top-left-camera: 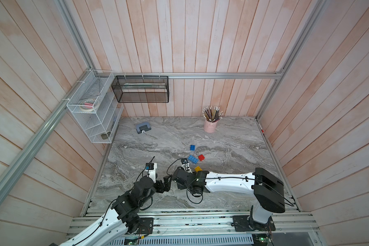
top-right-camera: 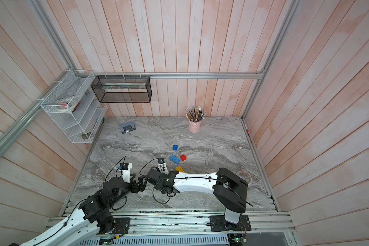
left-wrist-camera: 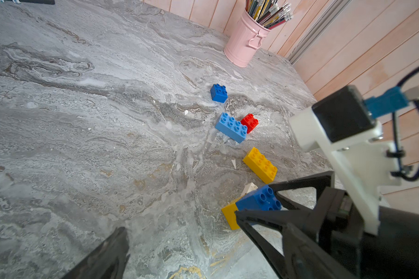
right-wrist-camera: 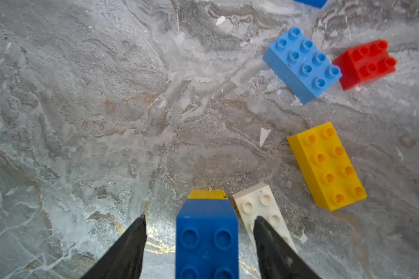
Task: Assemble a spoon with lego
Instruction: Assemble the lego brick with the lego brick, then pick up the lego brick from the center of the board.
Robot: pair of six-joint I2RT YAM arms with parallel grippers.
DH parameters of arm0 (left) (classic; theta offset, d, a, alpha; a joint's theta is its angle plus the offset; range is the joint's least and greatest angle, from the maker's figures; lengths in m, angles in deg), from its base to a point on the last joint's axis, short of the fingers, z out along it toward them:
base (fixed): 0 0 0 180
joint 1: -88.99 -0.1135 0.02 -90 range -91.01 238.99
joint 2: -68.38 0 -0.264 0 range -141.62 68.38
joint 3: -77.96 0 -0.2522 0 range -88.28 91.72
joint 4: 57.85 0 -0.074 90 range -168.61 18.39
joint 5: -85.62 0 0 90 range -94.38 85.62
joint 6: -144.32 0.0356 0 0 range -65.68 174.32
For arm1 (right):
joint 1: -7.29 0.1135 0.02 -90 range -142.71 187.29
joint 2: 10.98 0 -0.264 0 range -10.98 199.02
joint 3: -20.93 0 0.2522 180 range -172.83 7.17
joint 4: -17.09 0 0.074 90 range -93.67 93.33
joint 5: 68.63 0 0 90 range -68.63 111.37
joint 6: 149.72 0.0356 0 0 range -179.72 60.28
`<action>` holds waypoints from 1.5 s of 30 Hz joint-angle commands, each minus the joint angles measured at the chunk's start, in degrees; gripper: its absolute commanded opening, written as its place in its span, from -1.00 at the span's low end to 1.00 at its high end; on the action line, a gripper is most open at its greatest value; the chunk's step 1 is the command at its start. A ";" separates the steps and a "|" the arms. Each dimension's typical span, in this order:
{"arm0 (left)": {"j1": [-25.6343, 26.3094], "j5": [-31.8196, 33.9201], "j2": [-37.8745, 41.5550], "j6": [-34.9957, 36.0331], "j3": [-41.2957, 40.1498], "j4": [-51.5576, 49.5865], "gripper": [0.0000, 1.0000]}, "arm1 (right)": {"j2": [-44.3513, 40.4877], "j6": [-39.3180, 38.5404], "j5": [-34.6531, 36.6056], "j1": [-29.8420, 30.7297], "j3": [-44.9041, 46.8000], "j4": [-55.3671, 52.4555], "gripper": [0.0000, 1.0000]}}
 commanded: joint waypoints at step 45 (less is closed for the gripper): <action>12.18 -2.36 1.38 -10.74 -10.73 7.26 0.99 | -18.66 -6.19 -35.50 -25.41 31.99 27.16 0.54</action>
